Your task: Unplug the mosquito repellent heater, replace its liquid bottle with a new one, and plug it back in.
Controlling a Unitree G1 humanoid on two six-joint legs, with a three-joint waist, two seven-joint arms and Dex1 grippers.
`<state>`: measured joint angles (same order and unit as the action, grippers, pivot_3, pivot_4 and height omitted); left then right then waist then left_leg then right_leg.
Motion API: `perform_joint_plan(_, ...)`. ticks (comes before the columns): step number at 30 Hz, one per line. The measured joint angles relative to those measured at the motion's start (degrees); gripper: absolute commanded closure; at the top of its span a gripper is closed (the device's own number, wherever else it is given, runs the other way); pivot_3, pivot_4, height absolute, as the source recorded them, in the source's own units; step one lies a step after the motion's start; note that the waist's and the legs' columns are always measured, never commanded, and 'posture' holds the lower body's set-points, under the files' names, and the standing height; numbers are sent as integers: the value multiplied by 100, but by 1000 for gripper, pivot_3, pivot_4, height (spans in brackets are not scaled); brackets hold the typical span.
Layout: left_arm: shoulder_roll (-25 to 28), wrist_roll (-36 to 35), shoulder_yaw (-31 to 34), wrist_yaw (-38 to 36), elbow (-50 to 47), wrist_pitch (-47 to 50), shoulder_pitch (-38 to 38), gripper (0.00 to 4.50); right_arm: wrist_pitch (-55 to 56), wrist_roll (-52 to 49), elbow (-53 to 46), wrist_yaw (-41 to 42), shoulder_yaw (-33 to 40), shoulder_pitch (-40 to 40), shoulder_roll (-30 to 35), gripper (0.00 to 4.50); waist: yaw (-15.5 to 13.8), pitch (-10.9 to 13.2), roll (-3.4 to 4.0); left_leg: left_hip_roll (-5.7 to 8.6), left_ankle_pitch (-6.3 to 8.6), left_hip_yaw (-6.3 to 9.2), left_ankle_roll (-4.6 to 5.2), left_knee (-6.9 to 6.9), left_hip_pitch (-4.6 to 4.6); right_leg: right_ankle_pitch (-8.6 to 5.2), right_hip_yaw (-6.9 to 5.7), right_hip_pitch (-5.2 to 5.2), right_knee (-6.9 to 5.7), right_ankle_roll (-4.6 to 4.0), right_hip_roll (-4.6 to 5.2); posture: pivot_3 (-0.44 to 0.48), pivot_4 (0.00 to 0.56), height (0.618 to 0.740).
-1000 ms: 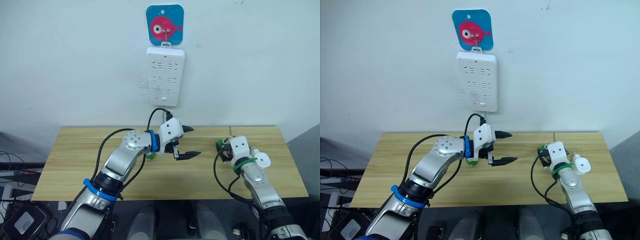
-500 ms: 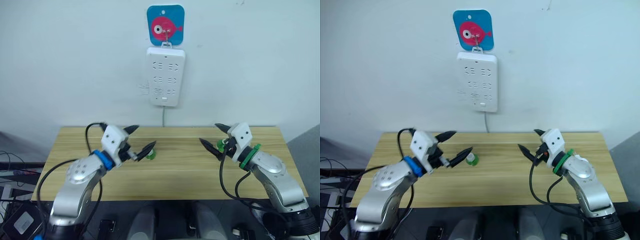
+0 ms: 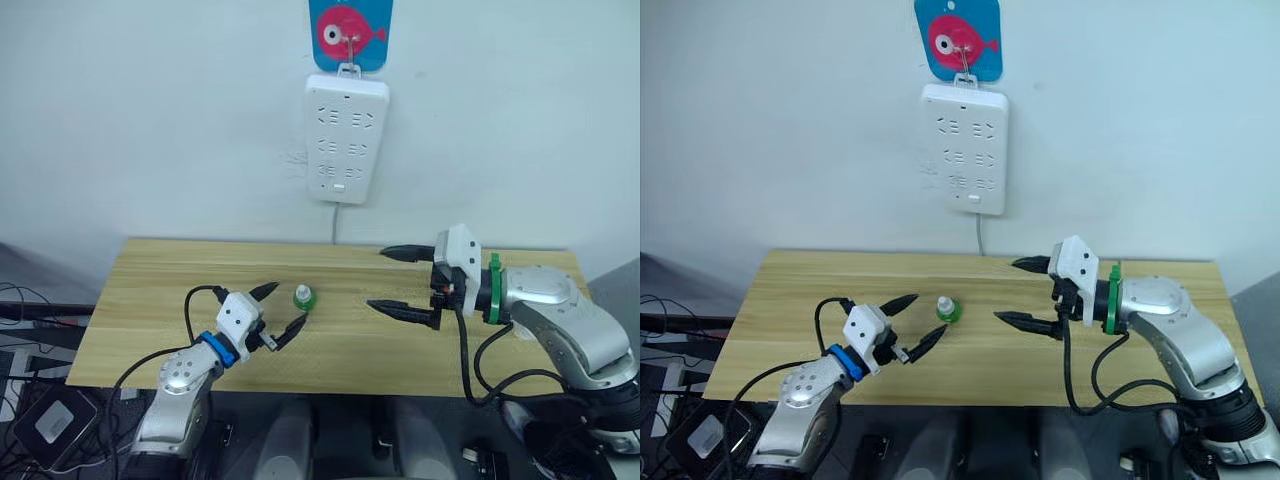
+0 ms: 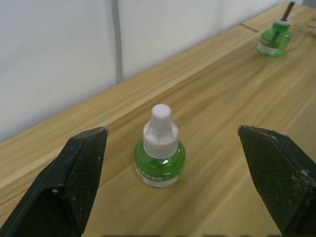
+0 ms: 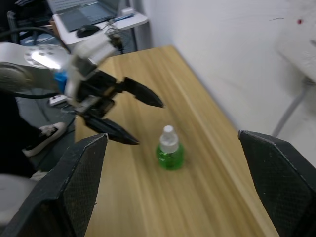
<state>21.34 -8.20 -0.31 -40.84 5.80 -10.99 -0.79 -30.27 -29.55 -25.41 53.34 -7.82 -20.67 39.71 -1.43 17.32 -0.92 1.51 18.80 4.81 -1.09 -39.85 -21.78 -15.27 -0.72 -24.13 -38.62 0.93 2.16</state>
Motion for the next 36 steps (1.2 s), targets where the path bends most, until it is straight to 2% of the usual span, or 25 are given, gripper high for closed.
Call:
perform_joint_plan(3,-217,153,-54,143,719,-541,-359,0,-47,-112,-81,185,18,-86,90,53,10,68,-9,0,0,0,0,-3,1,1,0,0,-2,-1,1,65,373,740)
perform_joint_plan(9,-626,188,-212,143,1808,-1008,-915,0,-312,-209,-84,259,113,-298,251,53,24,119,-27,0,-1,-2,-1,-4,-1,2,-6,-2,-1,0,1,38,380,740)
perform_joint_plan(14,-709,284,-243,256,2659,-1432,-1144,0,-534,-287,-72,262,203,-387,297,53,48,158,-43,-2,-1,0,-1,-3,-1,2,-12,-4,-4,0,2,28,379,740)
perform_joint_plan(18,-719,294,-242,315,2938,-1609,-1222,0,-575,-311,5,262,210,-567,297,53,85,177,-48,-2,-1,0,-2,-5,0,2,-13,-4,-6,1,2,30,376,740)
perform_joint_plan(21,-730,290,-240,322,3014,-1692,-1221,607,-583,-306,123,249,212,-601,286,0,110,178,-48,-2,-1,0,-2,-4,-1,2,-13,-4,-5,1,3,34,373,740)
perform_joint_plan(26,-764,288,-195,391,3200,-1737,-1253,2099,-581,-275,208,228,211,-705,257,0,122,180,-48,-2,-2,2,-3,-3,-1,3,-15,-5,-4,1,3,44,363,740)
perform_joint_plan(27,-762,297,-192,405,3245,-1762,-1288,2265,-574,-252,227,225,211,-703,252,0,121,180,-48,-2,-2,2,-3,-3,-1,3,-15,-4,-4,1,3,47,360,740)
perform_joint_plan(33,-657,435,-281,359,3044,-1588,-1672,2266,-392,-20,337,123,211,-320,226,0,85,179,-49,-2,-13,2,-25,-3,-7,4,-20,-7,-4,4,3,85,325,740)
perform_joint_plan(36,-393,215,-563,-348,2131,-887,-1870,2266,-294,136,330,-20,209,-33,122,0,49,177,-48,-2,-17,6,-32,-4,-9,5,-25,-8,-6,6,3,86,295,740)
